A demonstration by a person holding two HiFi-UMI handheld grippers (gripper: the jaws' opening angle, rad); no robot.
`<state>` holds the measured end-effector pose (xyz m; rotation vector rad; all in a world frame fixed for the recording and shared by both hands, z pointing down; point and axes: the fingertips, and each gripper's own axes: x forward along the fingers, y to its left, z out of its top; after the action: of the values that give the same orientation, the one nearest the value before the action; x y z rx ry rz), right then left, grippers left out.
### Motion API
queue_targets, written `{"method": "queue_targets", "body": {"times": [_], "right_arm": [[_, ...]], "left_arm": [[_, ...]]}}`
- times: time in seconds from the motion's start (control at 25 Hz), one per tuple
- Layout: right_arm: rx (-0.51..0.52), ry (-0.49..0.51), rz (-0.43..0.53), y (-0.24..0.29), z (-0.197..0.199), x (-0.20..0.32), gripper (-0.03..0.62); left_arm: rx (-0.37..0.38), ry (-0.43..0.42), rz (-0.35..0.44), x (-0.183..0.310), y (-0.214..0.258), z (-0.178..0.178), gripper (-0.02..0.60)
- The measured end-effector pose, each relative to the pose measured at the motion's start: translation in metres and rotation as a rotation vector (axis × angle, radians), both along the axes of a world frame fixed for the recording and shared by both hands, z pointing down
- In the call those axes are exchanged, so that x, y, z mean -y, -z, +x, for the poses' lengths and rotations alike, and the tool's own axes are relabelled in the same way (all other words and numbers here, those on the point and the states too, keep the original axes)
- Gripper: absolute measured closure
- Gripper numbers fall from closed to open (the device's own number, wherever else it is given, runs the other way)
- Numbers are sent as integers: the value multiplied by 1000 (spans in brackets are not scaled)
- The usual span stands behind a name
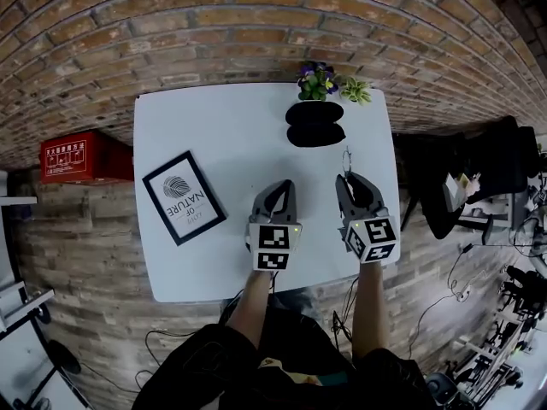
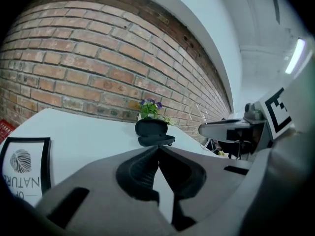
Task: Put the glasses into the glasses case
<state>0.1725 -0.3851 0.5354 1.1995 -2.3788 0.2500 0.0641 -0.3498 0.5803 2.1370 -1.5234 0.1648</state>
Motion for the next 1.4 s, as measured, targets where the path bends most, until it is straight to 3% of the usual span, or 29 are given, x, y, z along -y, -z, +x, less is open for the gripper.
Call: {"method": "queue_targets", "body": {"times": [1.12,1.4], "right_arm": [[-598,512,109,-41,-41,79,522],[-751,694,137,-59,-56,94,522]], "left_arm": [[-12,52,-25,35,-19,-7,572],[-14,94,-26,42,-27,-16,572]]}}
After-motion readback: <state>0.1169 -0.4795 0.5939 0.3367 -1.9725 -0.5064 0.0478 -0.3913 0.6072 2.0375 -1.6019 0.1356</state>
